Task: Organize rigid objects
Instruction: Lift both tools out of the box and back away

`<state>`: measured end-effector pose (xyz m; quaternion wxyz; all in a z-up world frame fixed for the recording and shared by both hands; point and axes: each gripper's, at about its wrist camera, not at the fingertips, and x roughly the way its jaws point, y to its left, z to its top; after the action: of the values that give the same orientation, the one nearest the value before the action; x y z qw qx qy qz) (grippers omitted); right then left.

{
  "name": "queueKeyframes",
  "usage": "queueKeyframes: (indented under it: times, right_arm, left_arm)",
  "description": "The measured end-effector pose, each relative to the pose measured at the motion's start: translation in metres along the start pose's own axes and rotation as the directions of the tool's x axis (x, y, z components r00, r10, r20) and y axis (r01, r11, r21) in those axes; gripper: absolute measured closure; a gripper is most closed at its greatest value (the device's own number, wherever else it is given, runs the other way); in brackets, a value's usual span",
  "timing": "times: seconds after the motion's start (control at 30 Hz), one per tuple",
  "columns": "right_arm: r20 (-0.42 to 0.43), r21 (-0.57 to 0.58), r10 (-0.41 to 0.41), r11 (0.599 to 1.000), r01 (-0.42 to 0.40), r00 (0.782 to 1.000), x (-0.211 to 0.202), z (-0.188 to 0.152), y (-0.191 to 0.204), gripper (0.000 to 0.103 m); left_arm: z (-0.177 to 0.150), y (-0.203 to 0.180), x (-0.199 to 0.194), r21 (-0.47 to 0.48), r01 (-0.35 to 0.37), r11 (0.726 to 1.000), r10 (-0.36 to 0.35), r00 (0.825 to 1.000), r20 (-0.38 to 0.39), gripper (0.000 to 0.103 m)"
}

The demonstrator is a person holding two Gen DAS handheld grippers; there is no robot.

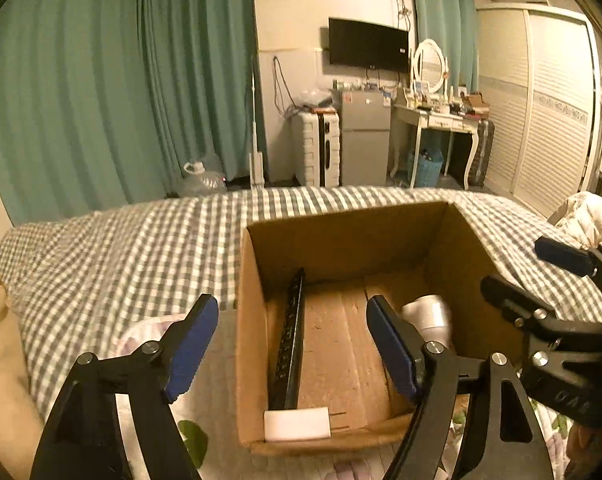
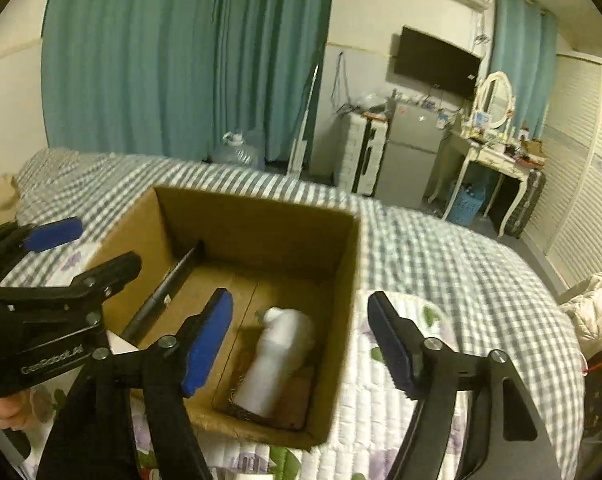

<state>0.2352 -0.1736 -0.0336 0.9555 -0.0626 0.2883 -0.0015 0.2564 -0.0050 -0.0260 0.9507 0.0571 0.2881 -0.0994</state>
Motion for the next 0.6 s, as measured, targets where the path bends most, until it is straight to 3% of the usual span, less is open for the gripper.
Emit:
queueKeyframes:
  times: [0.1,0.2,0.6]
  right_arm:
    - [0.032,0.018,-0.016,1.000,0.015,0.999,-0.020,0.003,-0.002,0.022]
    - [0.052,0.019,-0.026,1.000,0.025,0.998,-0.041,0.008,-0.003,0.012]
    - [0.146,0.056,-0.057,0.997,0.049,0.988,-0.124,0.016,-0.006,0.005]
  left_arm:
    - [0.004,0.001,-0.022,-0.012,0.003,1.000,-0.002,0.999,0.043,0.009]
    - [0.008,0.008,-0.045,-0.046,-0.002,0.999,0.007,0.996,0.094,0.001]
    - [0.014,0.021,-0.129,-0.068,-0.016,0.998,0.030,0.976,0.216,0.000]
